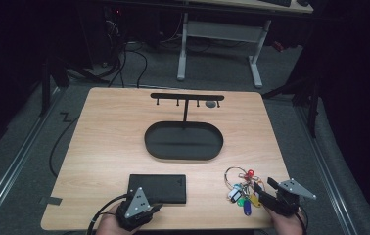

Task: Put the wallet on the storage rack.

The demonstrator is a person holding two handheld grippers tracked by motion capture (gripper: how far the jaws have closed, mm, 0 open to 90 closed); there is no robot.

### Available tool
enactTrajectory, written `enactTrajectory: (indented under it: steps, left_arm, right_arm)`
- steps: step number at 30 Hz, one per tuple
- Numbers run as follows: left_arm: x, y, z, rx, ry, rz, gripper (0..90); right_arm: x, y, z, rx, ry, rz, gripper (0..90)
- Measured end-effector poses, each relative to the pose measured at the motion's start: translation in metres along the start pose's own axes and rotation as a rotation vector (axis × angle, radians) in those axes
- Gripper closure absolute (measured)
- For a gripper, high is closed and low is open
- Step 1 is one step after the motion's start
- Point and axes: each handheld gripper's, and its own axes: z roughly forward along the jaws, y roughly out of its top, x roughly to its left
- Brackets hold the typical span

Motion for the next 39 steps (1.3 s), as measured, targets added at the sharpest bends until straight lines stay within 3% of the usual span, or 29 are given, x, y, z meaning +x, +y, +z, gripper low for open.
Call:
enactTrajectory:
  steps: [4,9,15,24,26,30,34,39]
  left_arm:
    - [-0.009,0.008,0.018,0.045,-0.030,0.017,83.4]
    - [-0.015,0.014,0.037,0.108,-0.028,0.045,87.0]
    - [-0.013,0.023,0.052,0.130,0.002,0.056,88.0]
    - [-0.002,0.038,0.068,0.159,0.096,0.042,88.5]
    - [0.000,0.038,0.068,0.151,0.109,0.031,88.4]
    - [0.001,0.040,0.059,0.097,0.079,0.005,84.8]
    - [0.007,0.037,0.040,0.025,0.057,-0.019,76.6]
    - [0.018,0.022,0.014,-0.018,0.060,-0.032,68.5]
  right_arm:
    - [0.001,0.000,0.000,0.001,-0.001,-0.004,38.2]
    - [0.000,0.000,0.001,0.006,0.007,0.003,38.1]
    - [0.000,0.000,0.002,0.007,0.018,0.003,38.0]
    - [-0.001,-0.001,0.003,0.011,0.027,0.004,37.9]
    - [-0.001,-0.002,0.003,0.015,0.030,0.011,37.9]
    - [-0.001,-0.002,0.003,0.018,0.030,0.016,37.8]
    - [-0.001,-0.001,0.002,0.010,0.031,0.006,37.5]
    - [-0.002,-0.001,0.001,0.006,0.033,0.010,36.9]
